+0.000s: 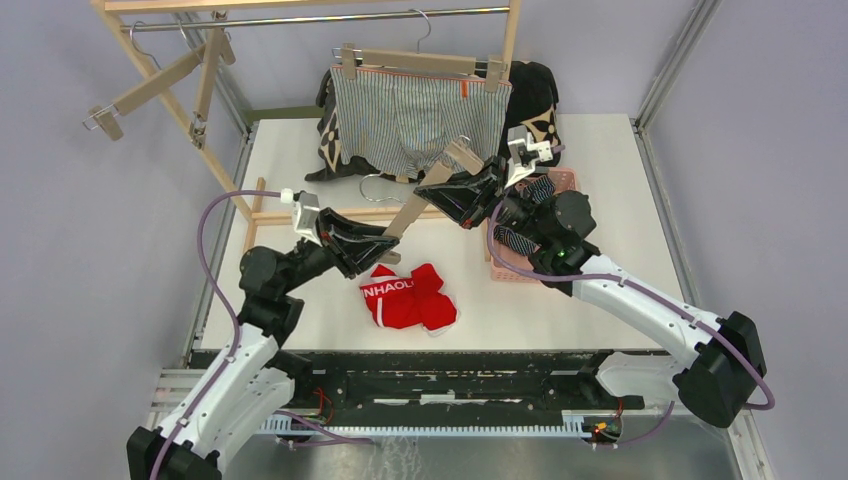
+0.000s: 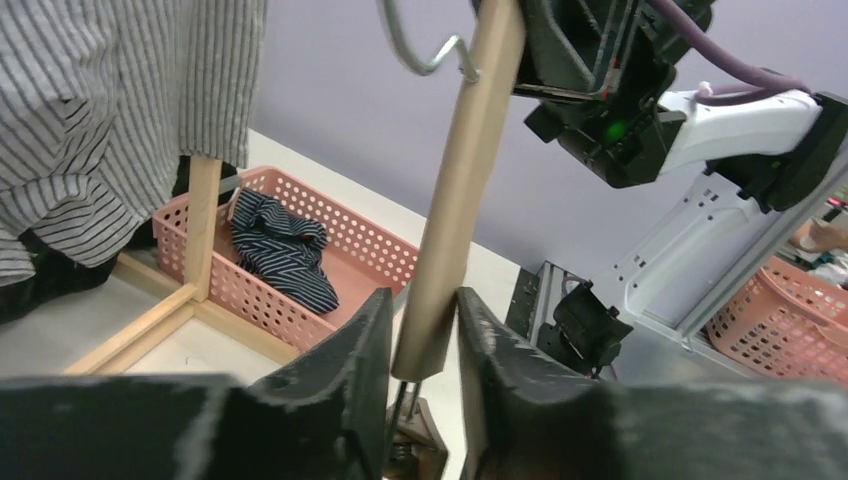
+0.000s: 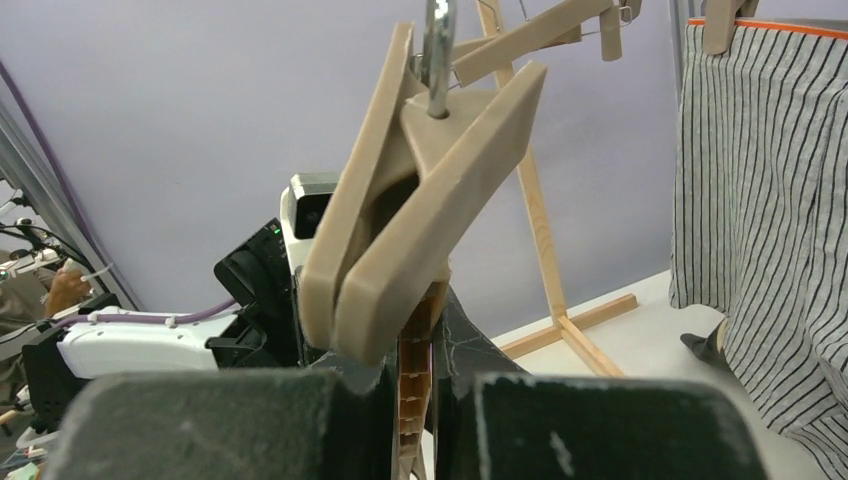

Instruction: Remove the underwear clipped to the hanger

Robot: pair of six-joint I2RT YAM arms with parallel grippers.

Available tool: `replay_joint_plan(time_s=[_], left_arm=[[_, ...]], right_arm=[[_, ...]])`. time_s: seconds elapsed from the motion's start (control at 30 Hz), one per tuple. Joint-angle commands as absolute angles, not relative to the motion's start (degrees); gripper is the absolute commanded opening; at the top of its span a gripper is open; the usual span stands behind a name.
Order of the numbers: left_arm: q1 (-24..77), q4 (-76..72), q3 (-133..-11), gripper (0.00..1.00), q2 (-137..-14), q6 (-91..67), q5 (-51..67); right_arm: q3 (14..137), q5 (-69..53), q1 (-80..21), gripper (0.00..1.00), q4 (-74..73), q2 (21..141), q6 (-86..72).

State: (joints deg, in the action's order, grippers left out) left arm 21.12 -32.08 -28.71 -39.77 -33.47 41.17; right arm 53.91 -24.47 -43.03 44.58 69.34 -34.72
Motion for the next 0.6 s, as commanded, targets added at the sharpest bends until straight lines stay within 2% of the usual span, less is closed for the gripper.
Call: replay_joint_plan(time_s=[0.0,0.03,0.1,0.27,0.3,0.37,0.47,0.57], left_arm=[[21.3,-37.3,-30.5,0.3,-38.8,-34.0,44.1],[21.4,-37.2,-30.4,0.24,-38.5,-33.8,44.1],[21.3,-37.2,-30.4,0.05,-37.8,-33.6,43.8],[21.3,-38.2,-30.6,0.03,-36.1,-35.0,44.3],[21.4,-38.1,-30.8,0.03,-35.6,-35.3,44.2],[21.3,-35.6,-31.6,0.03,-34.2,-35.0,43.4],[21.4,-21.7,-35.4,0.03,-31.5,-28.9,39.4],[21.3,-5.6,-40.2,0.03,-28.3,-21.9,30.7]], right_arm=[[54.4,-25.3,-43.3,0.01,49.8,68.0,-36.2],[54.4,-25.3,-43.3,0.01,49.7,68.0,-36.2],[54.3,-25.3,-43.3,0.01,49.4,68.0,-36.2],[53.3,-25.3,-43.3,0.01,48.3,67.7,-35.4],[53.0,-24.8,-43.3,0.04,47.6,67.5,-34.9],[52.0,-23.9,-43.3,0.21,46.3,66.9,-33.6],[50.4,-21.1,-43.3,0.56,42.5,65.2,-30.6],[49.5,-18.6,-43.4,0.67,36.7,63.2,-27.0]])
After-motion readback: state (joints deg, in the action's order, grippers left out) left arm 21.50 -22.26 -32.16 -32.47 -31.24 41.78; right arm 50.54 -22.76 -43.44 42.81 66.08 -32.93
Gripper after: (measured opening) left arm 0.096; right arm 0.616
